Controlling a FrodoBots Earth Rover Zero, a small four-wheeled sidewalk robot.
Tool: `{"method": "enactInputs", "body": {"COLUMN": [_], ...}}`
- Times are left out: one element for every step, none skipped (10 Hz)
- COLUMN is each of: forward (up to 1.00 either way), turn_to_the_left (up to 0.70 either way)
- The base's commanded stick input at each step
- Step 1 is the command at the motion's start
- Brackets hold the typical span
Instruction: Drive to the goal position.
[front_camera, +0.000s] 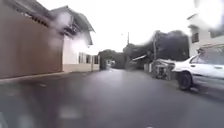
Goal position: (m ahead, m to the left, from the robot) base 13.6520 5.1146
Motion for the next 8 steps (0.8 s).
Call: {"method": "enactInputs", "body": {"forward": [0.7,0.7,0.7,0.7,0.7,0.7,0.7,0.7], "turn_to_the_left": [-0.35,-0.04,0.0,0.0,0.0,0.0,0.0,0.0]}}
